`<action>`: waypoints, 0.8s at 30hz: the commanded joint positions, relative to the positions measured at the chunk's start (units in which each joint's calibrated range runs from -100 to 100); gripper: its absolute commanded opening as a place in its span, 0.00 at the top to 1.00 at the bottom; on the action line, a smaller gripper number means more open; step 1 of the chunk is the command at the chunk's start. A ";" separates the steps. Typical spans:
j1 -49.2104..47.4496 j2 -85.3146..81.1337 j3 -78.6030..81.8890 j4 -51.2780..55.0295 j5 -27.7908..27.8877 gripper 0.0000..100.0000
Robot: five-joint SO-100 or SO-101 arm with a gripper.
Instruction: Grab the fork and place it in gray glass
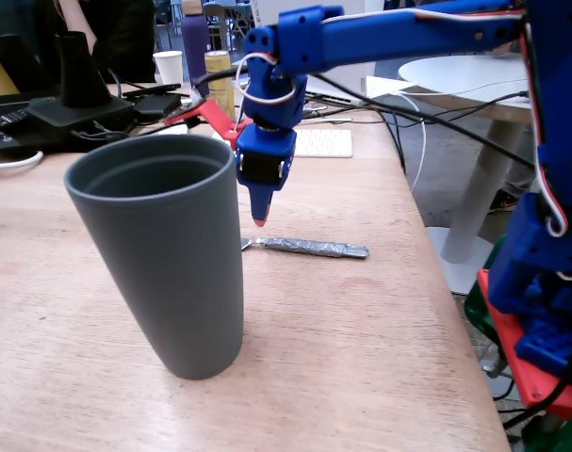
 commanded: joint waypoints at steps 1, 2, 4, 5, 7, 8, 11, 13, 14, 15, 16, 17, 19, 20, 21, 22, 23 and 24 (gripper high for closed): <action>-0.31 -0.48 -2.23 -2.21 0.20 1.00; -0.31 -0.48 -2.04 -2.21 0.10 1.00; -0.31 -0.57 -1.85 -2.21 -0.15 1.00; -0.31 -0.83 -1.85 -2.21 -0.15 1.00; -0.31 -1.17 -1.85 -1.39 0.44 1.00; -0.31 -1.25 -1.66 -1.14 0.44 0.95; -0.31 -1.25 -1.57 -1.14 0.44 0.77; -0.31 -1.25 -1.57 -1.14 0.44 0.76; -0.31 -1.25 -1.57 -1.14 0.44 0.76; -0.31 -1.25 -1.57 -1.14 0.05 0.76; -0.31 -1.34 -1.47 -1.14 -0.10 0.76; -0.31 -1.34 -1.38 -1.14 -0.10 0.76; -0.31 -1.34 1.45 -1.14 0.34 0.75; -0.31 -1.43 4.00 -1.72 0.34 0.75; -0.31 -1.51 5.98 -2.13 0.39 0.75; -0.31 -0.83 6.55 -2.13 0.24 0.75; -0.31 -0.65 6.64 -2.13 -0.05 0.75; -0.31 -0.57 6.64 -2.13 -0.10 0.75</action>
